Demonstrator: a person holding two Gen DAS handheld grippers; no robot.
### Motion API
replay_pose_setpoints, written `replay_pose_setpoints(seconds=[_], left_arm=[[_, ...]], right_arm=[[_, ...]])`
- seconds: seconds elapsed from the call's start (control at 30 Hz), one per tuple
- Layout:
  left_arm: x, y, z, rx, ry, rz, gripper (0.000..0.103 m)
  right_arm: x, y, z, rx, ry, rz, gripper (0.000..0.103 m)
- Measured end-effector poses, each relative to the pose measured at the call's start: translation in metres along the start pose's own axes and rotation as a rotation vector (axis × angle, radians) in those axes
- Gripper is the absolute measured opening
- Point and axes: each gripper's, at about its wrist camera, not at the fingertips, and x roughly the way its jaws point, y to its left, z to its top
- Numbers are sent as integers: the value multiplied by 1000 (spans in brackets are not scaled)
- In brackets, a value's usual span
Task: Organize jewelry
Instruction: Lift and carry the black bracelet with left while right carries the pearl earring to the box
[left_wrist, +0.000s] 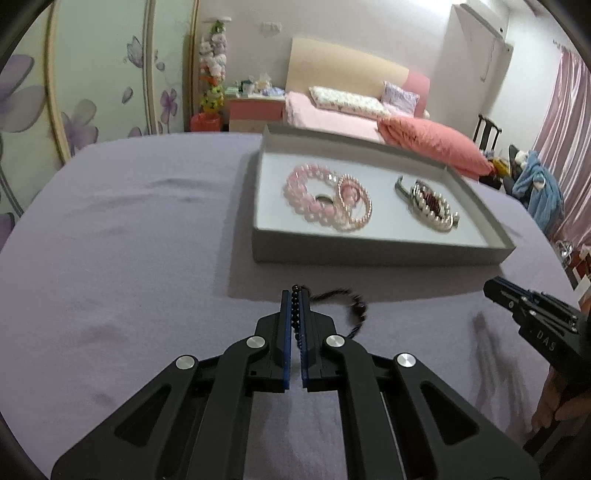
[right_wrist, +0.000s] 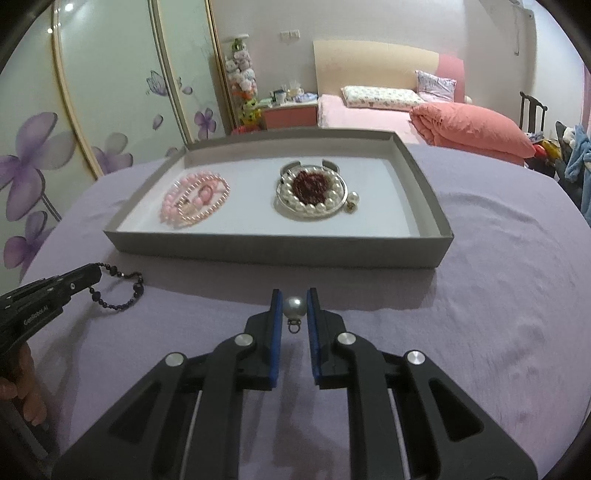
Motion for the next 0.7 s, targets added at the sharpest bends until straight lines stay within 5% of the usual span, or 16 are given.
replay_pose_setpoints(seconds=[0.7], left_arm=[[-72, -55, -4, 161, -383, 75, 4]], right_arm=[[-77, 33, 1, -46, -360, -53, 14]])
